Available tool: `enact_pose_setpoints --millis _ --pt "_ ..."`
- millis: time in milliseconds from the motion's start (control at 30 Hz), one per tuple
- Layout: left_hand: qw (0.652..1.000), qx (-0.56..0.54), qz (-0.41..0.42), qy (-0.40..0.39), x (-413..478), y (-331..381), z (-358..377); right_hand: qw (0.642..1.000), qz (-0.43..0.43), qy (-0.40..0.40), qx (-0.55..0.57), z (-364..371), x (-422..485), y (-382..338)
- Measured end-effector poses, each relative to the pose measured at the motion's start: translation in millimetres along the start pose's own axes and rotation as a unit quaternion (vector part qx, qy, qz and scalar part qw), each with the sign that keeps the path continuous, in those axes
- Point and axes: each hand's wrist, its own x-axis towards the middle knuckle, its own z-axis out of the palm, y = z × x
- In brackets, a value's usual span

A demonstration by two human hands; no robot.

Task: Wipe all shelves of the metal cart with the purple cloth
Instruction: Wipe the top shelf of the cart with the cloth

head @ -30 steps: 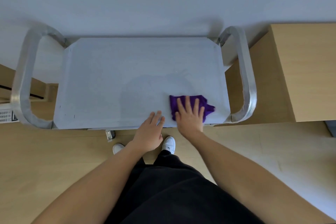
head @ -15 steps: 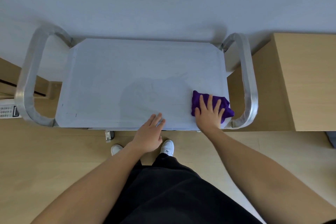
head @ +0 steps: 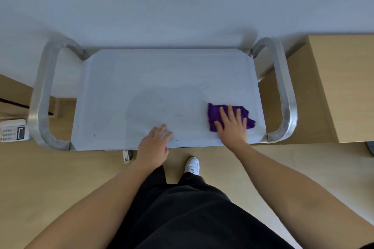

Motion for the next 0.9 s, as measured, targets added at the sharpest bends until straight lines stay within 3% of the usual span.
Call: enact_pose_setpoints --millis 100,200,367,467,567,667,767,833,900 --pt "0.998 -0.005 -0.062 0.011 -6.6 -32.7 -6.5 0.997 0.071 -0.004 0.041 -2.0 3.7 -5.3" --pt "0.999 -0.01 -0.046 -0.006 -9.7 -54.4 -9.4 0.994 0.093 0.004 0.054 8.7 -4.0 -57.8" --pt "0.999 0.011 -0.01 -0.036 -9.5 -65.2 -13.3 0.996 -0.087 -0.032 0.003 42.0 -35.3 -173.2" --pt "0.998 0.04 0.034 -0.029 -9.7 -81.7 -17.5 0.993 -0.11 -0.031 -0.007 43.3 -35.7 -180.4" --pt "0.996 0.046 0.074 -0.02 -8.8 -105.6 -25.0 0.999 -0.034 -0.001 -0.019 30.5 -16.9 -142.3" --pt "0.998 0.034 0.043 -0.001 -7.4 -127.8 -33.8 0.995 0.097 0.0 0.039 12.6 1.9 -102.5" --pt "0.998 0.038 0.046 -0.001 -4.2 -146.7 -37.8 0.986 0.147 0.01 0.073 15.5 5.8 -117.5" --pt "0.997 0.04 0.063 -0.008 -3.1 -153.3 -39.0 0.986 0.152 0.027 0.069 26.3 0.7 -161.0" --pt "0.997 0.038 0.066 -0.016 -4.7 -154.8 -40.5 0.995 0.084 0.022 0.044 41.1 -11.3 -215.0"
